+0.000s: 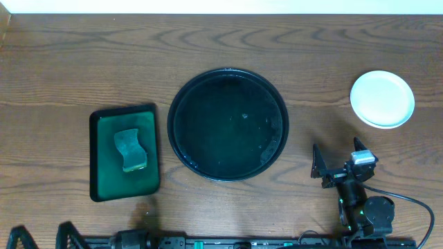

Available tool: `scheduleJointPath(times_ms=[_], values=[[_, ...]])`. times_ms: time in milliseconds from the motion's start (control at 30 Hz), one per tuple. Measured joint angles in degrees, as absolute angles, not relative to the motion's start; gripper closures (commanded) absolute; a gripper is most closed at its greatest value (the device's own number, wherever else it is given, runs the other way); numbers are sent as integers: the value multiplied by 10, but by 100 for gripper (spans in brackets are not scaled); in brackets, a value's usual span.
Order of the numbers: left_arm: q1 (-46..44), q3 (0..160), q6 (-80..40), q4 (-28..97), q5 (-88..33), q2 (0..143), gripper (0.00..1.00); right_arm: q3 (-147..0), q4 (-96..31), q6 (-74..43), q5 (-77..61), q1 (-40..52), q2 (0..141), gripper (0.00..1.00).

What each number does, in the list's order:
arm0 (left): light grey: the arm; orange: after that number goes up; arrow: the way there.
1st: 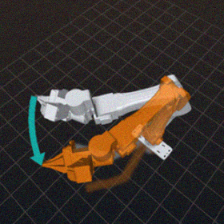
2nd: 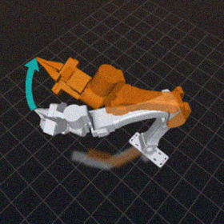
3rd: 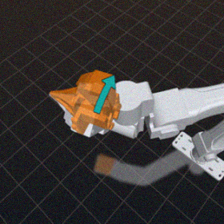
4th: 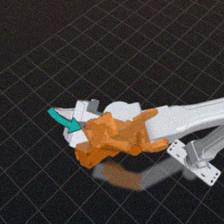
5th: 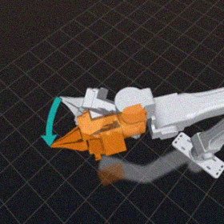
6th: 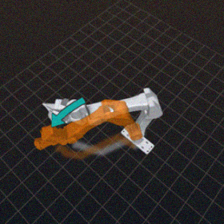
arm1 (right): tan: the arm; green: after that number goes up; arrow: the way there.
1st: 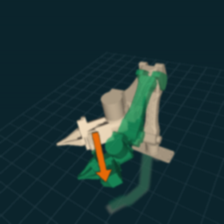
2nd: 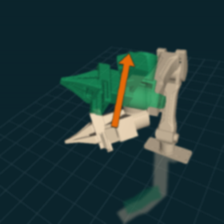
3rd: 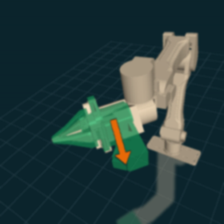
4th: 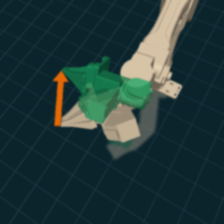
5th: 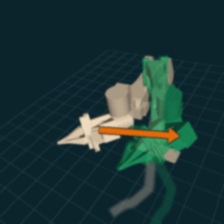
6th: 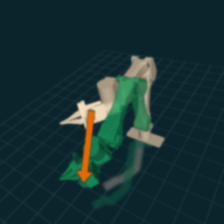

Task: Clean dirty plates on tray and stack at the side

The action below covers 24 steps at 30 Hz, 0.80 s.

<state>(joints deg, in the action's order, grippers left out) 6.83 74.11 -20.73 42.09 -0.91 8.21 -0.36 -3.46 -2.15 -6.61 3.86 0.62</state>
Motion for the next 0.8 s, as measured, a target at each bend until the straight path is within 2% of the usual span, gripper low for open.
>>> scheduleJointPath(times_ms=[200, 400, 800], values=[[69, 668, -207, 423, 19, 8, 17, -4, -35, -22, -66, 39, 6, 1], [68, 595, -212, 394, 23, 3, 17, -4, -35, -22, -66, 39, 6, 1], [68, 345, -224, 144, 25, 3, 17, -4, -35, -22, -66, 39, 6, 1]])
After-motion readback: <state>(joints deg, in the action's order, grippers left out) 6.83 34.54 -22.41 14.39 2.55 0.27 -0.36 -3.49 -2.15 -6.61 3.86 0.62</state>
